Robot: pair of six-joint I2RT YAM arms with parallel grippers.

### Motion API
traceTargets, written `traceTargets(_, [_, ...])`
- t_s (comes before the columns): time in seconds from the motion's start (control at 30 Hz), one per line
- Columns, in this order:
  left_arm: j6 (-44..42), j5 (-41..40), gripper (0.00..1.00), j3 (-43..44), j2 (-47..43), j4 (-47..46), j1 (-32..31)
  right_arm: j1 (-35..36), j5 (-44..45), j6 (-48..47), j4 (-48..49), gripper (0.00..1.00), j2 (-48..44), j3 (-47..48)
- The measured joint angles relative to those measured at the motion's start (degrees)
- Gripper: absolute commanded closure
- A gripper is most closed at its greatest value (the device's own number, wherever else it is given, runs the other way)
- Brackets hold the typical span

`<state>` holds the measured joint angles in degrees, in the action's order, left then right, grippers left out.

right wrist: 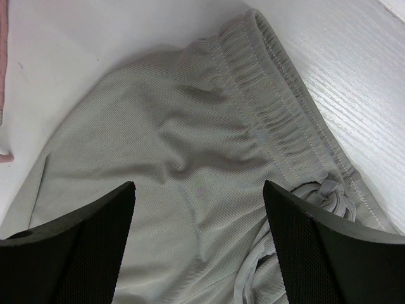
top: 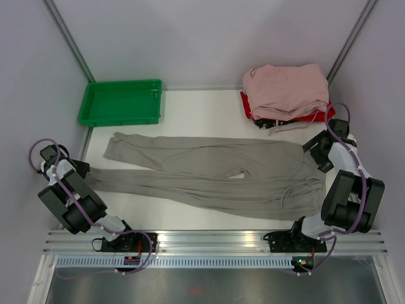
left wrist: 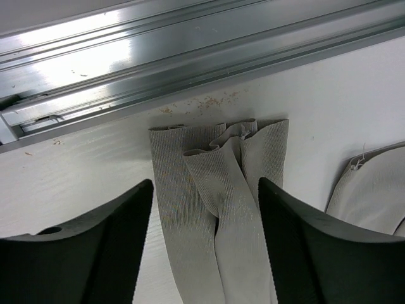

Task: Fold and stack the trousers
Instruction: Flatten the trousers out

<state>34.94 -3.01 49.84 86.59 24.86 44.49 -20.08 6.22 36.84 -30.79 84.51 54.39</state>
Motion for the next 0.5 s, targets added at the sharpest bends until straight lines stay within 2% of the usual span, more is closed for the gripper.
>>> traceTargets(0.13, [-0.26,0.0,0.23,0.0,-0.76,0.17,0.02,0.37,-0.15,-0.04,-0.07,0.12,1.16,0.07])
traceTargets(0.23, [-0.28,0.07,0.26,0.0,-0.92,-0.09,0.02,0.52,-0.2,-0.17,-0.17,0.12,2.14,0.57])
traceTargets(0.33, [-0.17,0.59,0.33,-0.07,-0.66,-1.05,0.02,0.74,-0.44,-0.2,-0.09,0.12,2.86,1.36])
traceTargets(0.37, [-0.09,0.76,0.41,-0.17,-0.42,-1.73,0.02,0.85,-0.46,-0.22,-0.11,0.12,3.04,1.66])
traceTargets(0.47, [0.2,1.62,0.56,-0.55,0.35,-3.63,0.0,1.07,-0.44,-0.52,-0.13,0.12,3.21,2.34])
traceTargets(0.5, [0.22,1.86,0.57,-0.57,0.57,-4.07,0.0,1.11,-0.42,-0.63,-0.15,0.12,3.21,2.43])
